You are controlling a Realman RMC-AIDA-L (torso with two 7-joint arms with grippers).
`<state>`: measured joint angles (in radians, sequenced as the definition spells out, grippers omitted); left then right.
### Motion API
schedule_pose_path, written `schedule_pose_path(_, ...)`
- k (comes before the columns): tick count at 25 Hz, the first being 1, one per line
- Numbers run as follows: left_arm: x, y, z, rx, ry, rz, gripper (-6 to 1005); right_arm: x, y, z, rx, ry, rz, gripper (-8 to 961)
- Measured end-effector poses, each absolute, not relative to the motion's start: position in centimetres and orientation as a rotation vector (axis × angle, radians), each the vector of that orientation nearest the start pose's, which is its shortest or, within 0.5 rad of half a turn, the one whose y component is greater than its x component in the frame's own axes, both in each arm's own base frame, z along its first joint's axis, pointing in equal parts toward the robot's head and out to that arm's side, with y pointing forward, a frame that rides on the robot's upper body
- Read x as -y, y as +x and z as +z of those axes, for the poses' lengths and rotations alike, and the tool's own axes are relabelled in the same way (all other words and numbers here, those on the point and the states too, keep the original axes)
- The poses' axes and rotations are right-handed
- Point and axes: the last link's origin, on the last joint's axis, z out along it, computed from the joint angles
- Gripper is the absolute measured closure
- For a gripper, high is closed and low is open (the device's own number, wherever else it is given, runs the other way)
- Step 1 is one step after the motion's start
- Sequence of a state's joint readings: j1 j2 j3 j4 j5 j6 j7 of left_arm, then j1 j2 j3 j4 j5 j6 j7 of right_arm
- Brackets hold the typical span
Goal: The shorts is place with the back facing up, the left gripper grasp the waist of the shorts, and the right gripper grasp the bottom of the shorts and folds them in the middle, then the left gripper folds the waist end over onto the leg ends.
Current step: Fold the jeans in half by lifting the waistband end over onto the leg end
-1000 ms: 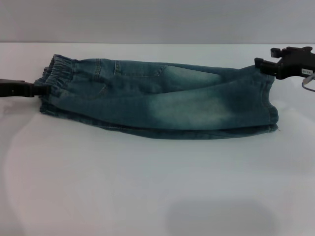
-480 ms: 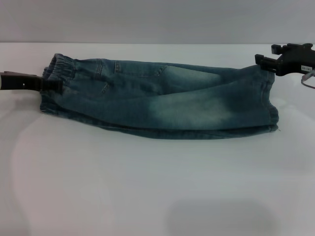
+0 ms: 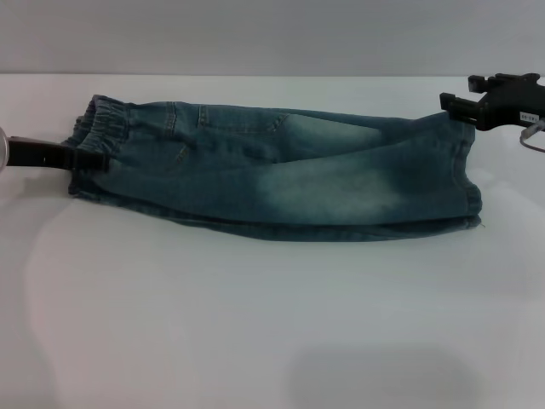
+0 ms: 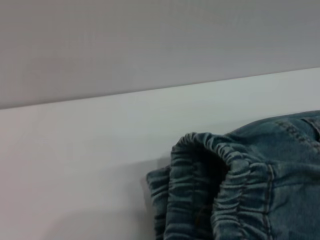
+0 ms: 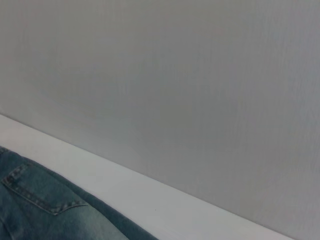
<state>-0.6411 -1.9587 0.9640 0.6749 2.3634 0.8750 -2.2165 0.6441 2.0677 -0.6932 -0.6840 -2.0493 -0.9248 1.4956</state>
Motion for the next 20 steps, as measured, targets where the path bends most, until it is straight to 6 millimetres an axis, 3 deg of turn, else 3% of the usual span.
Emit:
schedule_pose_path(17, -41.59, -31.65, 3.98, 1.189, -2.127, -0.008, 172, -42.60, 27.88, 3.32, -0.674, -2.226, 0.326, 425)
schedule_pose_path(20, -41.63, -31.55, 3.94, 1.182, -2.124, -0.013, 359, -42.54, 27.98, 3.32, -0.676, -2.226, 0.324, 425)
